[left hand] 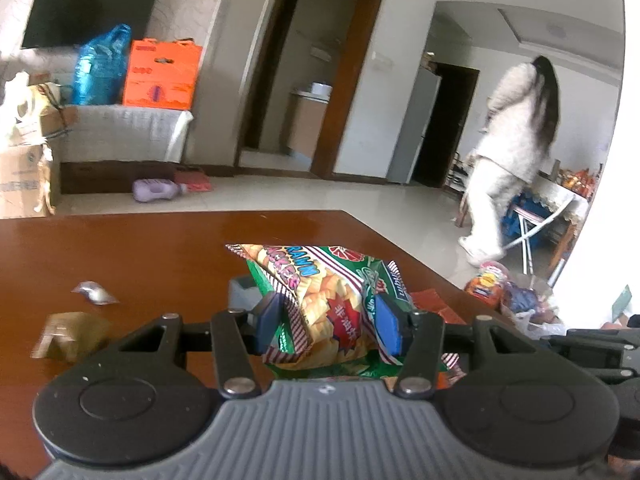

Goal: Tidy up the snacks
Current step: 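Carry the chip bag and orange bar over the grey box with both tools, then open both tools to drop the chip bag and bar into the box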

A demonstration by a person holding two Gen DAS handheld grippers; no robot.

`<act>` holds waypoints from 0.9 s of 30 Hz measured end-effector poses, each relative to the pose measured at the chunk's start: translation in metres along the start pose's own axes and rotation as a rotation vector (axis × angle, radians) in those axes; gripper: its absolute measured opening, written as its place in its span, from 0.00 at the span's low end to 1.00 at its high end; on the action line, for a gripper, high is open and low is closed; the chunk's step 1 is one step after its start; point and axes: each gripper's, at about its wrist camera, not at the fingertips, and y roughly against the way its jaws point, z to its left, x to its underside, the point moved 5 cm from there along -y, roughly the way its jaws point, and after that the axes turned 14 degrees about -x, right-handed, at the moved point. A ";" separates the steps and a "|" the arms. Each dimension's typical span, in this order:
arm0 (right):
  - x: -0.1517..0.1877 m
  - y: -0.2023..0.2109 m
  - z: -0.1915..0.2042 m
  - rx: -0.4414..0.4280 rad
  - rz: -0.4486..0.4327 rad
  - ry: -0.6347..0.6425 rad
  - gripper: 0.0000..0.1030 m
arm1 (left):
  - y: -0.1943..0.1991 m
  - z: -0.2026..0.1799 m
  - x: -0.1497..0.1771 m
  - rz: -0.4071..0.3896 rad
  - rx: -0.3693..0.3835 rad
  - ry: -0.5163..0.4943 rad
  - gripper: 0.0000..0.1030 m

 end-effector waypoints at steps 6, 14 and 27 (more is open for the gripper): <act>0.009 -0.010 -0.014 0.038 0.030 -0.017 0.22 | -0.030 -0.034 0.009 0.019 0.011 -0.040 0.49; 0.015 -0.020 -0.014 0.056 0.037 -0.036 0.24 | -0.042 -0.040 -0.001 -0.003 -0.009 -0.054 0.62; 0.014 -0.012 -0.015 0.050 -0.006 -0.062 0.44 | -0.019 -0.036 -0.013 -0.039 0.001 -0.075 0.71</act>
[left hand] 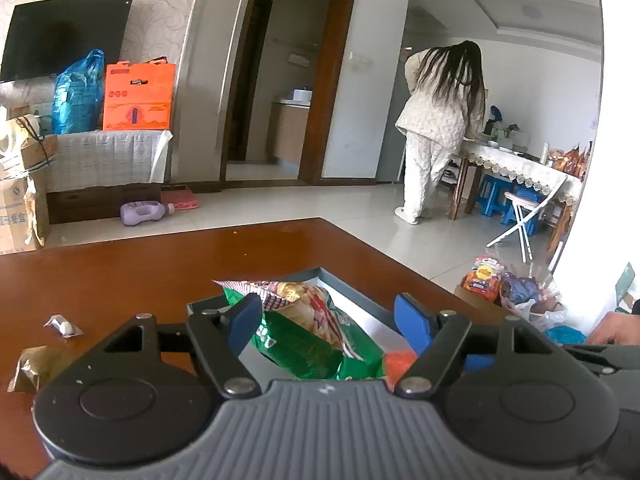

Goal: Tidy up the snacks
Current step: 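Open both tools to drop the chip bag and bar into the box, then withdraw both tools from the box toward the brown packet and white candy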

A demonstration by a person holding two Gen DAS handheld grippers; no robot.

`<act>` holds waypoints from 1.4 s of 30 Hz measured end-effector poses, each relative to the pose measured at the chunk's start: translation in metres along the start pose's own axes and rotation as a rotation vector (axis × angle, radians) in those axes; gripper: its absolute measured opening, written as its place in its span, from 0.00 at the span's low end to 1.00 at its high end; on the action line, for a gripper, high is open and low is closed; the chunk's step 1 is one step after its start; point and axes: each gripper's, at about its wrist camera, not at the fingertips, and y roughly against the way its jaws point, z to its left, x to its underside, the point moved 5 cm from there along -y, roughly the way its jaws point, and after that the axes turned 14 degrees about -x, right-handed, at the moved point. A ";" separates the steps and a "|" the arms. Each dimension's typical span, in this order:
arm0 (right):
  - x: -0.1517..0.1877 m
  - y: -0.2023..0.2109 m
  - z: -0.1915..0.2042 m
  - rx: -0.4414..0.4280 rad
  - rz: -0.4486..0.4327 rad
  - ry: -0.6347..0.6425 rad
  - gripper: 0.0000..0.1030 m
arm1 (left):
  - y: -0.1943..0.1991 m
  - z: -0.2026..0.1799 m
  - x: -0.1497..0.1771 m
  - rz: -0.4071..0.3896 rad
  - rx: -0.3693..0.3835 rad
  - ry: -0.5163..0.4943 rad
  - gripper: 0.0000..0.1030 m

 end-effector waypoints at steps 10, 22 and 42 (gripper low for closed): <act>-0.003 0.006 0.006 -0.010 -0.023 0.011 0.49 | 0.044 0.036 0.012 -0.016 -0.020 0.009 0.71; -0.010 0.012 0.032 -0.065 -0.046 0.064 0.52 | 0.101 0.111 0.031 -0.014 -0.147 0.047 0.71; -0.009 0.001 0.108 -0.257 -0.017 0.164 0.65 | 0.097 0.219 0.057 0.024 -0.399 0.043 0.84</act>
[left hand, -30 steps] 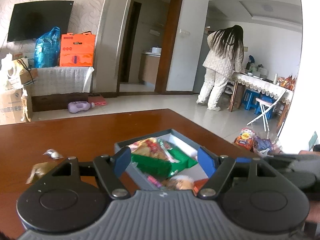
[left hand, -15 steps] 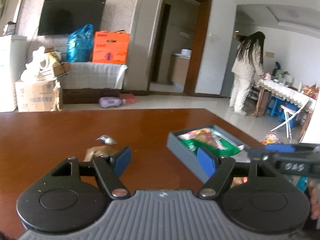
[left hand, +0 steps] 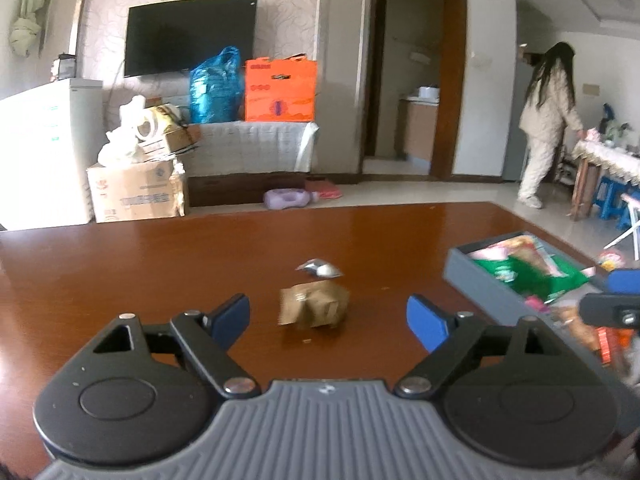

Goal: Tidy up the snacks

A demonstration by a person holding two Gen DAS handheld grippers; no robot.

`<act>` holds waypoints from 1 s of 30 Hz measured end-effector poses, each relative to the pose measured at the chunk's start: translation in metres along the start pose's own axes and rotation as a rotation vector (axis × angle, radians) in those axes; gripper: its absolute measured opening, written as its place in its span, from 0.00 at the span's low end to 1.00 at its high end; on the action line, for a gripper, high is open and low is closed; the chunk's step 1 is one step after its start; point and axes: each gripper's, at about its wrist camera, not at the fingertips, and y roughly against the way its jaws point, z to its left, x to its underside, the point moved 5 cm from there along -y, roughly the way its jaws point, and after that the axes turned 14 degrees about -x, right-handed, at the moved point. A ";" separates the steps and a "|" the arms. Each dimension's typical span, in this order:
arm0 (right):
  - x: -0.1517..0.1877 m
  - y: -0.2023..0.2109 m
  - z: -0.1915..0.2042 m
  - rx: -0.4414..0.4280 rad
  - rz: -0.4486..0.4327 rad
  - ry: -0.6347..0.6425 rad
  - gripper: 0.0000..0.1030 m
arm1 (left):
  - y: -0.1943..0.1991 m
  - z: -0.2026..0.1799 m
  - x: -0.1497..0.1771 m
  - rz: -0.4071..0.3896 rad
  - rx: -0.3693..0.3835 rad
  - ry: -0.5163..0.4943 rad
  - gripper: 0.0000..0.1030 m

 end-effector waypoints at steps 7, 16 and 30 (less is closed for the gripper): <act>0.000 -0.023 0.008 -0.030 -0.016 -0.056 0.69 | -0.027 0.022 0.003 0.017 -0.037 0.022 0.84; -0.011 -0.081 0.016 -0.033 0.016 -0.032 0.69 | -0.056 0.020 0.006 0.035 -0.040 0.023 0.84; -0.037 -0.170 0.023 -0.077 0.074 0.054 0.69 | -0.086 0.025 0.019 0.078 -0.010 0.025 0.84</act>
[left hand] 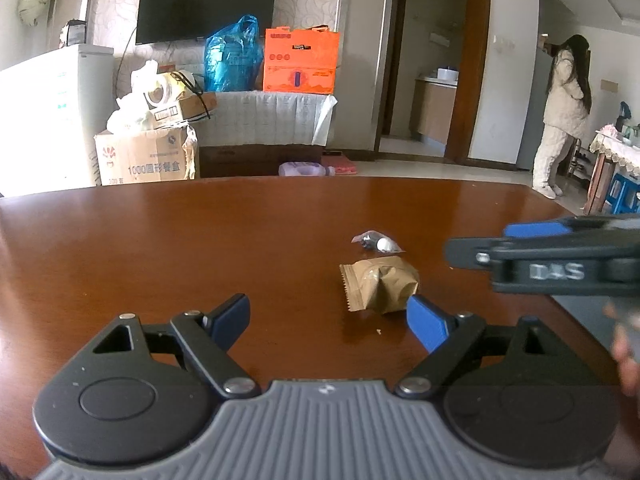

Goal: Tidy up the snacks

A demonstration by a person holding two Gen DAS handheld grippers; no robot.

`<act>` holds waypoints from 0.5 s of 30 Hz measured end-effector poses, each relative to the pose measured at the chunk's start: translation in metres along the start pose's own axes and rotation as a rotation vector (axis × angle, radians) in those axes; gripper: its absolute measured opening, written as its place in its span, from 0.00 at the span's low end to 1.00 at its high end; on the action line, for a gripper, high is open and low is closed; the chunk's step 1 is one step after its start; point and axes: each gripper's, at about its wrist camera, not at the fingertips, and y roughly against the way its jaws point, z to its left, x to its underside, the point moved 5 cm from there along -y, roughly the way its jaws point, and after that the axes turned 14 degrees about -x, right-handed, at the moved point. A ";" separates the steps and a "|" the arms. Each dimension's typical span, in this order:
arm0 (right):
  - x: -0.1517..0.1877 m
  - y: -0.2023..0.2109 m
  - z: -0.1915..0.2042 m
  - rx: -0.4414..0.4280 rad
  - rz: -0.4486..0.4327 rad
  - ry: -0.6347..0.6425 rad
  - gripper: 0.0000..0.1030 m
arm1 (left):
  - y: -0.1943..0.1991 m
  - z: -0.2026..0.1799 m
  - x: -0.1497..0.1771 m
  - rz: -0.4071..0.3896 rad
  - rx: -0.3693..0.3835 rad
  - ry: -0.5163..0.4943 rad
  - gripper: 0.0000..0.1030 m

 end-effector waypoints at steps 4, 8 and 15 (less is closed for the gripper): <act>-0.002 -0.021 -0.004 0.005 0.019 0.003 0.69 | -0.002 0.005 0.002 0.001 0.009 0.010 0.84; -0.005 -0.041 -0.007 0.010 0.045 0.026 0.69 | -0.004 0.008 0.002 0.011 0.027 0.030 0.84; -0.018 -0.077 -0.003 0.017 0.068 0.073 0.69 | -0.008 0.010 0.001 0.027 0.044 0.049 0.84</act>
